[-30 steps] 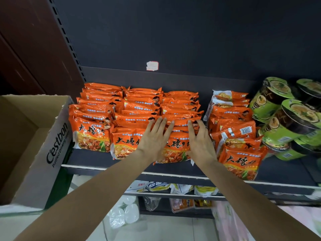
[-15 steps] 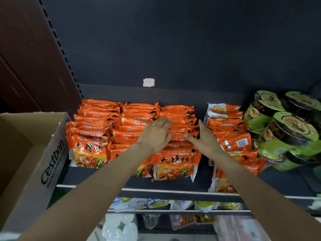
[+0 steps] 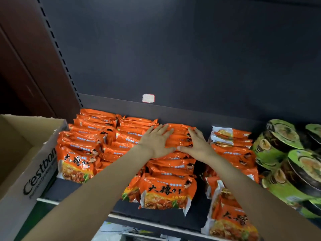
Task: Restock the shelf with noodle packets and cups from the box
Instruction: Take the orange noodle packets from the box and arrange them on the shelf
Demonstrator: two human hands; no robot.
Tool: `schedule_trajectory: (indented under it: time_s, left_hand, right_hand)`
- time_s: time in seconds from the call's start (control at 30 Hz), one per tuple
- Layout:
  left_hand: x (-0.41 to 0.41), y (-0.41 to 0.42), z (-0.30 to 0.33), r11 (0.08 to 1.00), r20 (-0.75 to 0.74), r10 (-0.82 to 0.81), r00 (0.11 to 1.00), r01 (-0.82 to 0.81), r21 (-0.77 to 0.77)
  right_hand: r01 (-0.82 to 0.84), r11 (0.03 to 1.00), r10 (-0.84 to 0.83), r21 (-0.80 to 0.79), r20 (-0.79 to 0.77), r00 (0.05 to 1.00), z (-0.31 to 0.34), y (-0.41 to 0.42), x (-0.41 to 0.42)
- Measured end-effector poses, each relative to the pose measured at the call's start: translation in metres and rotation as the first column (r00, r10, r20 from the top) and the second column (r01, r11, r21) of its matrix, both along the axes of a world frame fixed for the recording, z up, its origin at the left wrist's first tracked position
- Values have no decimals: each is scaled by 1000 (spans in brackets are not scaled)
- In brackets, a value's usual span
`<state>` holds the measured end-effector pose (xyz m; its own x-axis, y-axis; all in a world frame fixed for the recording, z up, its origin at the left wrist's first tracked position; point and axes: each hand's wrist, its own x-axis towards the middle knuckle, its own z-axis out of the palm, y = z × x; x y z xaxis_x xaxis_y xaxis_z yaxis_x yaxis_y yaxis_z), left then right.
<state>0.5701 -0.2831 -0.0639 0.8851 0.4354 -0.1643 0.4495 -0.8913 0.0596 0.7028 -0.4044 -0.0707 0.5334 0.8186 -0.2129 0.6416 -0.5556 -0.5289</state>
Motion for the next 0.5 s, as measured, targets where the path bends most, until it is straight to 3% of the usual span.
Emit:
schedule_trajectory:
  time_s: [0.13, 0.23, 0.4, 0.5]
  left_hand:
    - [9, 3, -1, 999, -61, 40, 997, -41, -14]
    - [12, 0, 5, 997, -26, 62, 998, -64, -45]
    - [11, -25, 21, 993, 322, 95, 942, -67, -97]
    - [14, -52, 30, 984, 449, 28, 893, 54, -169]
  right_hand:
    - [-22, 998, 23, -62, 17, 1000, -2, 9, 6]
    - [-27, 998, 28, -50, 31, 999, 3, 7, 6]
    - [9, 992, -23, 128, 107, 994, 27, -27, 1]
    - [68, 982, -95, 177, 149, 984, 35, -61, -5]
